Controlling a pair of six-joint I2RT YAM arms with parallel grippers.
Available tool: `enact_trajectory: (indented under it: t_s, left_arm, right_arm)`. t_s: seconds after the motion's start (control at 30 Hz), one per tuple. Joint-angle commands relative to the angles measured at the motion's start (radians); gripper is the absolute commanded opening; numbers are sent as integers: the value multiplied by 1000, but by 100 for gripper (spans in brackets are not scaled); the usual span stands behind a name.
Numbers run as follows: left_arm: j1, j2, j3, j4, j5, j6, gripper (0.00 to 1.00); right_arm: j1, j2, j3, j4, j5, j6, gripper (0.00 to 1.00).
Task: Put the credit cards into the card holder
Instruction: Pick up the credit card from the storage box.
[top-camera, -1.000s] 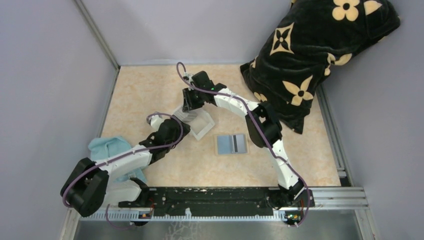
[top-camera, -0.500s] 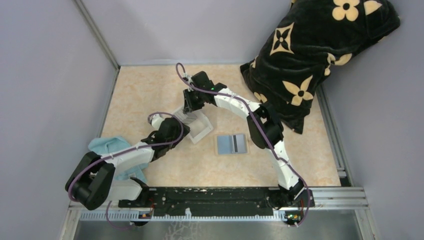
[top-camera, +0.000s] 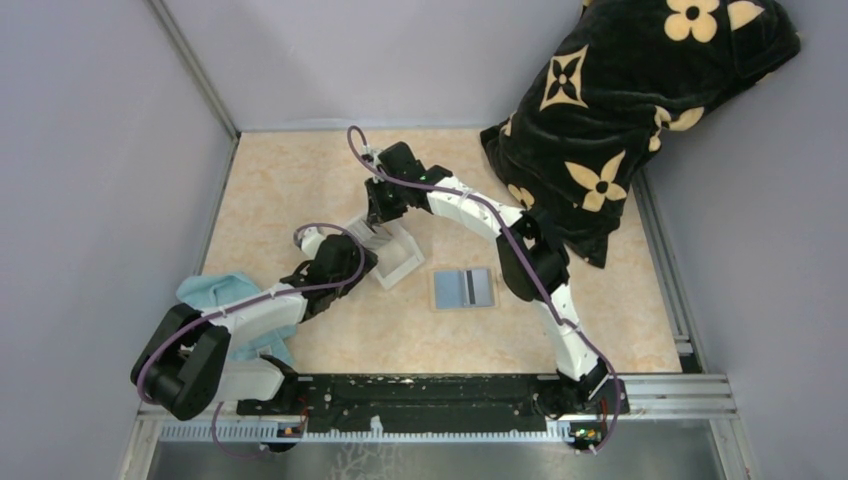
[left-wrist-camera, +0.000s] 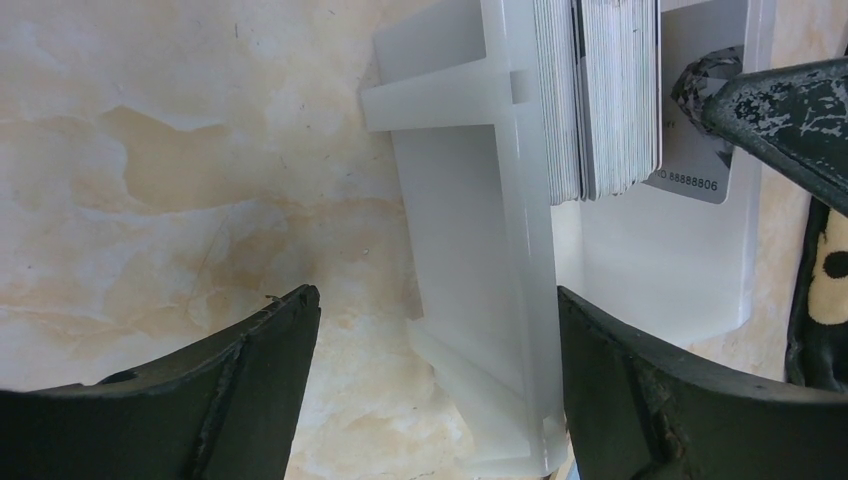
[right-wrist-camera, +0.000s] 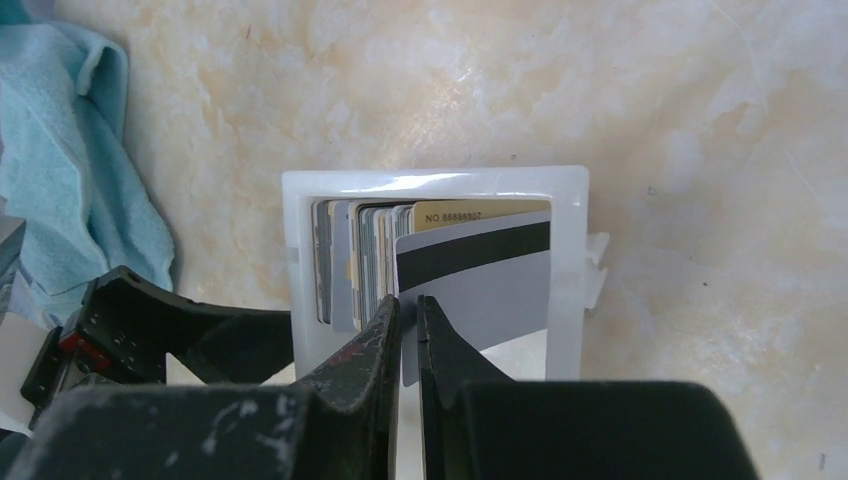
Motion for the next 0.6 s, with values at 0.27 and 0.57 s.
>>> enact_trajectory:
  t_s: [0.27,0.57]
  left_arm:
    - [6,-13,61,-48,13,37,90]
    - [6,-65,119,-70,-27,159,95]
  right_arm:
    - [58,-138,15,-109,309,-100,0]
    - [76,-244,-86,-70,488,-178,0]
